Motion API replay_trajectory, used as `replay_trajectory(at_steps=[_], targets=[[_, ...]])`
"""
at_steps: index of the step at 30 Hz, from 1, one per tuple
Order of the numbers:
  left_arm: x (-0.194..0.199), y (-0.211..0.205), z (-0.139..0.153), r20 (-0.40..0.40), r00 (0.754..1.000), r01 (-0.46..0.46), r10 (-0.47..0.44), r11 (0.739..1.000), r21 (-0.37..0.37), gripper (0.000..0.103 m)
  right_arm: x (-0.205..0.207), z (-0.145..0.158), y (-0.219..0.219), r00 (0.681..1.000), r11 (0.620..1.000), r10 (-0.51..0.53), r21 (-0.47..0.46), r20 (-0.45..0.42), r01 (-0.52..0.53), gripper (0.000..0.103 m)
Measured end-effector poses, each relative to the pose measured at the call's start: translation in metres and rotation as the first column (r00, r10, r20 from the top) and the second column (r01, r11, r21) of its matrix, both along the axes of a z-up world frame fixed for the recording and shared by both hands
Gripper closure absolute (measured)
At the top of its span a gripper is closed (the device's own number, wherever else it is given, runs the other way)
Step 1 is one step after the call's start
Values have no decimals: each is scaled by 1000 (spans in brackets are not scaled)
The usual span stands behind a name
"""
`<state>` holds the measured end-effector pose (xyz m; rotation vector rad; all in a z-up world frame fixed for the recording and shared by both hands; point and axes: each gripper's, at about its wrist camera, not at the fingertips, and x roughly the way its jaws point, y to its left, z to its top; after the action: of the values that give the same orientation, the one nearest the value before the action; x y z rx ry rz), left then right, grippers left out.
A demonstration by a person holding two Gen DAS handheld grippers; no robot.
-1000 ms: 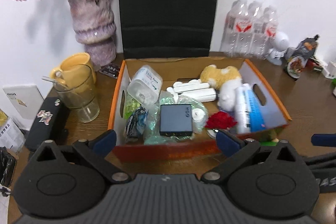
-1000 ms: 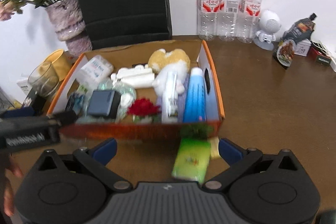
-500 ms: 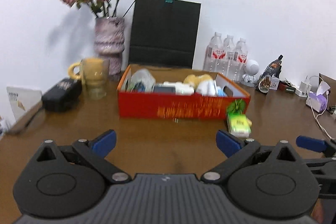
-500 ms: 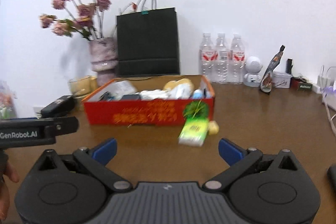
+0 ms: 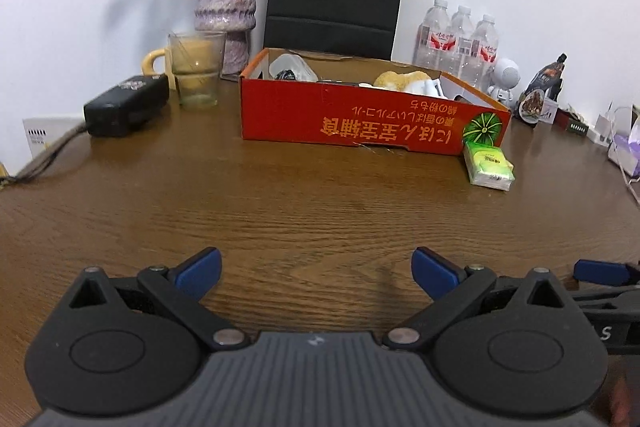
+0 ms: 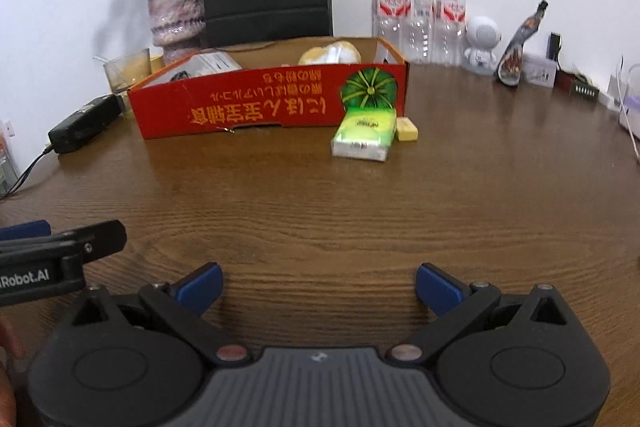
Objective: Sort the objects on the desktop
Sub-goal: 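Withdraw both open tools from the box back over the table, then grasp green tissue pack with left gripper while right grasps yellow block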
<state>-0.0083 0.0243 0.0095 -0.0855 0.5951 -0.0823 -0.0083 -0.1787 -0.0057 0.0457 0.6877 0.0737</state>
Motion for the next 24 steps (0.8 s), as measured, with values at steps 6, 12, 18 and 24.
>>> replay_trajectory(at_steps=[6,12,18,24], targets=[[6,2,-7,-63,998,-14,13,1000,-10,0,-4,-1,7,1000,999,-5,-44,-10,5,0],[8,1,-8,-74,997,-29,29,1000,5,0,-4,-1,6,1000,999,-5,-43,-11,5,0],[13,-15,-10,-101,994,-18,30,993,115,0,-4,-1,4,1000,999,-10,-41,-11,10,0],[12,-14,-10,-102,994,-18,29,994,109,0,-3,-1,3,1000,999,-23,-41,-10,22,0]])
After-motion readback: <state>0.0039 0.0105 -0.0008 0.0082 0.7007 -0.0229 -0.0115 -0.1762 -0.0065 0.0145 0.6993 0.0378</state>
